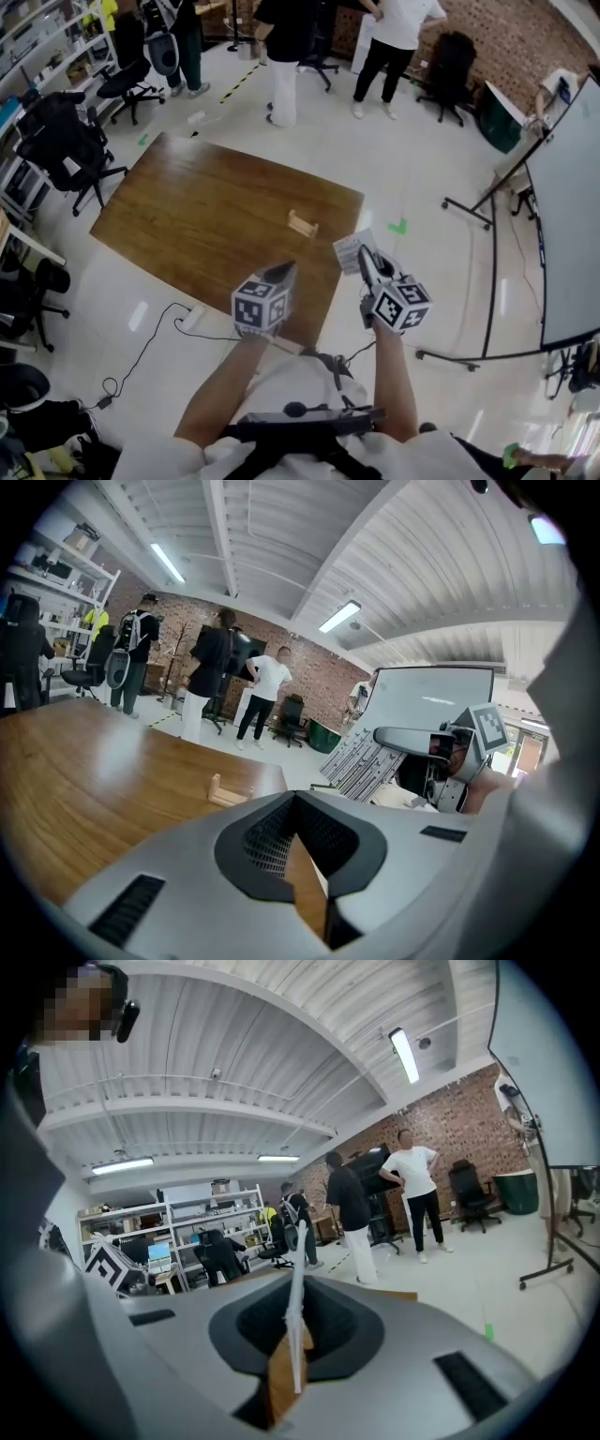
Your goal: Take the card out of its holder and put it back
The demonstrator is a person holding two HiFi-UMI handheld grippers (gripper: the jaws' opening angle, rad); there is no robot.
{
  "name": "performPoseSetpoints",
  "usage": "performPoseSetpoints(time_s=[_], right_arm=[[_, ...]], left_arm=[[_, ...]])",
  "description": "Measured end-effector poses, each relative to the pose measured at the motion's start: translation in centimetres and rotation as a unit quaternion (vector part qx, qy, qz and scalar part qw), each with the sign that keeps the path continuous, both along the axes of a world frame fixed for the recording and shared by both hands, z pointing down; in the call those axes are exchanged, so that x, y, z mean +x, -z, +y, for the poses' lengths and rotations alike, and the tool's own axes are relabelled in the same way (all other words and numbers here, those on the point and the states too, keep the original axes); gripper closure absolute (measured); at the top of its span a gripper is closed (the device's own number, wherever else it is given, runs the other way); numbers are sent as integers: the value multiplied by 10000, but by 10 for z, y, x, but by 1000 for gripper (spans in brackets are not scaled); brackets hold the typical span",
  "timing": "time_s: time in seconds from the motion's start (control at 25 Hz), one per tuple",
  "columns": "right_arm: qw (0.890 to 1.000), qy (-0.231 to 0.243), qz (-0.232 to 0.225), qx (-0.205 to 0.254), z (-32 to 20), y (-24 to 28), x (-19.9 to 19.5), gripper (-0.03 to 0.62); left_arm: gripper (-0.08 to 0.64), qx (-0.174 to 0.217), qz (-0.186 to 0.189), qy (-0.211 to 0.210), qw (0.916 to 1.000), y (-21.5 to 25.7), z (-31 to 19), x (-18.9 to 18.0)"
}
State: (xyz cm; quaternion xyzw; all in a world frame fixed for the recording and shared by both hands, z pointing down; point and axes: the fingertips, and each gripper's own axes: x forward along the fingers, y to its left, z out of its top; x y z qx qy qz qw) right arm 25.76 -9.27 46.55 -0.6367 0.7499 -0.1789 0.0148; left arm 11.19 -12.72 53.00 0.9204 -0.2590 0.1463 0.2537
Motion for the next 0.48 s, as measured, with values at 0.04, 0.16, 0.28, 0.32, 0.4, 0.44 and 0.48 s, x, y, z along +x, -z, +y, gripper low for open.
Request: performPoseSetpoints(time_s=[0.04, 0.16, 0.28, 0.32, 0.4, 0.44, 0.48], right_arm=[[10000, -14, -1, 5, 0, 3, 2, 577], [10000, -39, -28, 18, 0, 7, 4, 577], [10000, -12, -43, 14, -1, 4, 3, 577], [10000, 10, -44, 13, -2, 3, 3, 577], [10000, 72, -39, 8, -7, 3, 3, 577], [9999, 114, -32, 6, -11, 3, 4, 577], [9999, 167, -23, 8, -15, 3, 6, 577]], left_arm=[[569, 12, 19, -18, 10000, 2, -1, 2], [569, 84, 29, -80, 9999, 6, -2, 7], [568, 174, 5, -59, 9998, 6, -4, 8], [568, 190, -10, -33, 9998, 6, -5, 7], [569, 159, -7, 58, 9999, 4, -7, 6], [569, 119, 20, 114, 9999, 4, -9, 7], [569, 81, 51, 168, 9998, 4, -10, 8]])
